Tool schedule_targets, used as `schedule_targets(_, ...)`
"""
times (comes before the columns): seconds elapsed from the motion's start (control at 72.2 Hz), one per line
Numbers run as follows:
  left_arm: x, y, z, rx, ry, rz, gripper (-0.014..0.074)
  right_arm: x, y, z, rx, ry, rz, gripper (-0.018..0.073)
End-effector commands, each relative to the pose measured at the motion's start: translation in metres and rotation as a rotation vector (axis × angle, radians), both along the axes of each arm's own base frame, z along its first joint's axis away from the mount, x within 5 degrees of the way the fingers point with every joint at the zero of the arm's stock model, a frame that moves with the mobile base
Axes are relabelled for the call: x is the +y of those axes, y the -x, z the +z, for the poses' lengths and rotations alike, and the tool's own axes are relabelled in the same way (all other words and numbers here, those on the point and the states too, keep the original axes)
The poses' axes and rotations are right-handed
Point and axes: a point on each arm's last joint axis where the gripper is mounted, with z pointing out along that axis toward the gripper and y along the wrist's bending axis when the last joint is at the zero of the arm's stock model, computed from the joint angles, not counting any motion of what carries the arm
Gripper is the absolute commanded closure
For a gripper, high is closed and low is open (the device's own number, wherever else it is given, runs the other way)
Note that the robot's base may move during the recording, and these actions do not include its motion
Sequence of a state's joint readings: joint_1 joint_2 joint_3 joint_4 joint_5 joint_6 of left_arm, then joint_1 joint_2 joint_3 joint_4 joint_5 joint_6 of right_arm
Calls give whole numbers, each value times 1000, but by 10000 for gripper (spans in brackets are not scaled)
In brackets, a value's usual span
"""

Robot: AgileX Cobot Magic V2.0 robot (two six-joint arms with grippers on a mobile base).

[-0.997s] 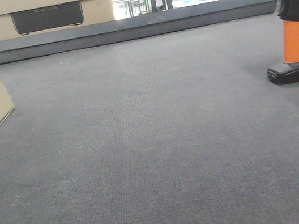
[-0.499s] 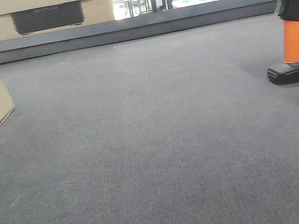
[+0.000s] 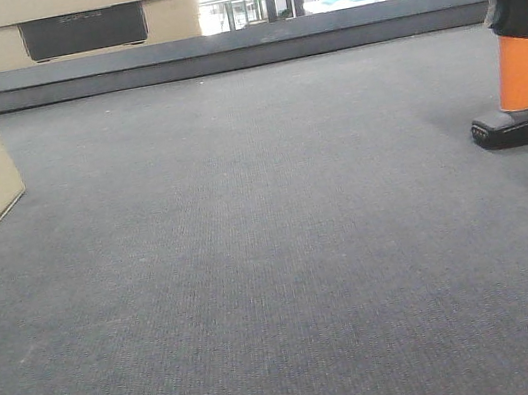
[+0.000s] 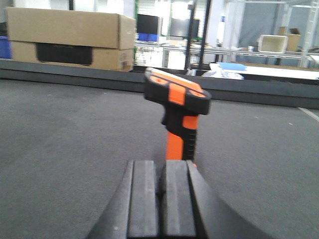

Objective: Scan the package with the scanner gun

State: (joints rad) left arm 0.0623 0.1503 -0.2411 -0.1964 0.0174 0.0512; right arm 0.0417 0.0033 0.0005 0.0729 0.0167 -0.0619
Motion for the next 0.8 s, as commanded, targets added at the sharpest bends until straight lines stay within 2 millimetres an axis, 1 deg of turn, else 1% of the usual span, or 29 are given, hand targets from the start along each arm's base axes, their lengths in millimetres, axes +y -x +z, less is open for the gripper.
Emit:
schedule_targets(0.0, 0, 1, 2, -25, 9, 3, 708, -1, 0, -1, 7, -13, -23, 724)
schedule_targets(0.194, 0, 1, 2, -25, 9, 3, 708, -2, 0, -2, 18, 12, -42, 724)
schedule_targets(0.789, 0, 1, 2, -25, 9, 3, 708, -2, 0, -3, 31, 12, -42, 724)
